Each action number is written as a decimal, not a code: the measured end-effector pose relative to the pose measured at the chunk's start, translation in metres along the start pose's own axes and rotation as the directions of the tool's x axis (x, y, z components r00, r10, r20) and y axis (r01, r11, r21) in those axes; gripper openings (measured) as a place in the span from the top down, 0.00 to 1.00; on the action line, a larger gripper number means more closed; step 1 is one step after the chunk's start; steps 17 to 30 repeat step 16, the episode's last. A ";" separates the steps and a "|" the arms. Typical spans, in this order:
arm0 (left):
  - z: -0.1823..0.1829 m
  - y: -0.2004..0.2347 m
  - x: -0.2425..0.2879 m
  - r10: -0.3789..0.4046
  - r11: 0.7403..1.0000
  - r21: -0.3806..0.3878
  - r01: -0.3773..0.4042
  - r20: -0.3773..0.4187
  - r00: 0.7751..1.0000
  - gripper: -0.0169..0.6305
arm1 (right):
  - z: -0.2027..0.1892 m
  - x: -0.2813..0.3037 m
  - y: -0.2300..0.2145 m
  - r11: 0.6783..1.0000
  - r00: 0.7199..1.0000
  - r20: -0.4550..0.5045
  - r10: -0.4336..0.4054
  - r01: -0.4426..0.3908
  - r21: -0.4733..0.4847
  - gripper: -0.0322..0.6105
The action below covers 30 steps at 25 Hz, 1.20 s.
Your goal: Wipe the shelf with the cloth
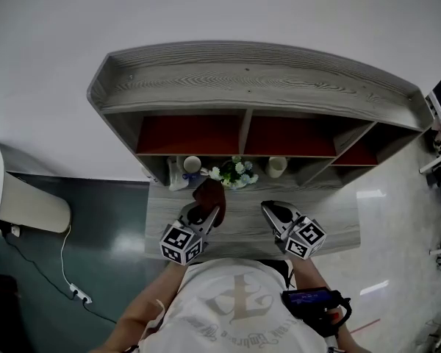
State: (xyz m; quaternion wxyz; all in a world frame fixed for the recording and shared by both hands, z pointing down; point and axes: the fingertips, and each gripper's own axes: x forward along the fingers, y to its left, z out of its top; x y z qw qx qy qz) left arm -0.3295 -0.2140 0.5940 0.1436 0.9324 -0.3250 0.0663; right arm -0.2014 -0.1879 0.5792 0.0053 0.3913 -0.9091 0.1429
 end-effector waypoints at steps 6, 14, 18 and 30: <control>0.001 0.004 -0.002 0.000 1.000 -0.008 0.000 0.006 1.000 0.83 | -0.003 -0.006 -0.003 1.000 1.000 0.004 -0.016 0.016 0.012 0.95; 0.000 0.004 -0.006 -0.004 1.000 -0.012 0.004 0.005 1.000 0.83 | -0.002 -0.001 0.004 1.000 1.000 0.000 -0.011 0.011 0.009 0.95; -0.001 0.003 -0.006 -0.006 1.000 -0.011 0.006 0.002 1.000 0.83 | -0.003 -0.001 0.005 1.000 1.000 -0.002 -0.010 0.010 0.010 0.95; -0.001 0.003 -0.006 -0.006 1.000 -0.011 0.006 0.002 1.000 0.83 | -0.003 -0.001 0.005 1.000 1.000 -0.002 -0.010 0.010 0.010 0.95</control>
